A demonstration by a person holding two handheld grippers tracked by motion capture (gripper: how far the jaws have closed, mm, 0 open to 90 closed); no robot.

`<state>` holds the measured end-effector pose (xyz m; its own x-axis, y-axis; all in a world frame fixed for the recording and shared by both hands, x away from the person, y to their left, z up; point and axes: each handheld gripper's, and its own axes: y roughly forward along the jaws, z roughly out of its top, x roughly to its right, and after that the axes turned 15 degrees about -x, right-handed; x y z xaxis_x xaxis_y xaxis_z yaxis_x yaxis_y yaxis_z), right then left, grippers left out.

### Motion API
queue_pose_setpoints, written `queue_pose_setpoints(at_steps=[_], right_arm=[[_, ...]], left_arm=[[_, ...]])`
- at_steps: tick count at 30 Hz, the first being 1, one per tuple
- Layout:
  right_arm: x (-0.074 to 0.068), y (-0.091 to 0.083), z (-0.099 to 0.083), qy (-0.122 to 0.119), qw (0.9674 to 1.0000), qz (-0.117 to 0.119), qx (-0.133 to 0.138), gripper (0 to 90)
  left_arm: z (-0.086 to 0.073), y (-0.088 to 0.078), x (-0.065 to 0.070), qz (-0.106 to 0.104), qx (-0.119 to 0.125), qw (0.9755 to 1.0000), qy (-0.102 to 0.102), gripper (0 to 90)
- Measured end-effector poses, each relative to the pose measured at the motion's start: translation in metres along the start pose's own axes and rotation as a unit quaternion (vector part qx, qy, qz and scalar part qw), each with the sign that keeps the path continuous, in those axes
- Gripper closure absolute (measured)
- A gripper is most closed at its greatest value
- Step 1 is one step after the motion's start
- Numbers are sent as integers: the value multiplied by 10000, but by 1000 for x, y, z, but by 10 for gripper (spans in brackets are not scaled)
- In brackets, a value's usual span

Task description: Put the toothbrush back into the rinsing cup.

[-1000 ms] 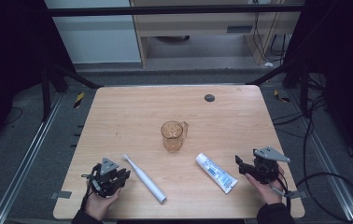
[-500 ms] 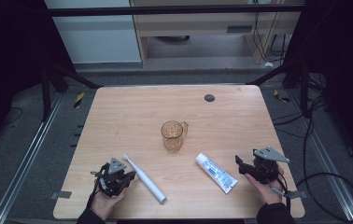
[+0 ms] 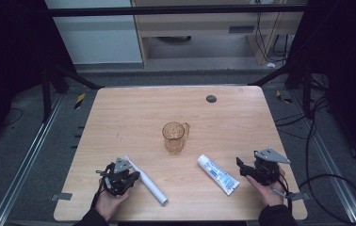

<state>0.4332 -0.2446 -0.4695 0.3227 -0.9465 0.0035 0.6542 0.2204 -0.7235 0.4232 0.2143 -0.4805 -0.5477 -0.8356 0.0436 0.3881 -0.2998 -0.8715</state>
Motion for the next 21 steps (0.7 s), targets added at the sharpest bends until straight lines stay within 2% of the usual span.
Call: queue_pose_setpoints(at_steps=[21], right_arm=[[-2,4,0,-28,10000,23,-34,255]], left_arm=[[6,9,-3,46,-11,10000,26,895]])
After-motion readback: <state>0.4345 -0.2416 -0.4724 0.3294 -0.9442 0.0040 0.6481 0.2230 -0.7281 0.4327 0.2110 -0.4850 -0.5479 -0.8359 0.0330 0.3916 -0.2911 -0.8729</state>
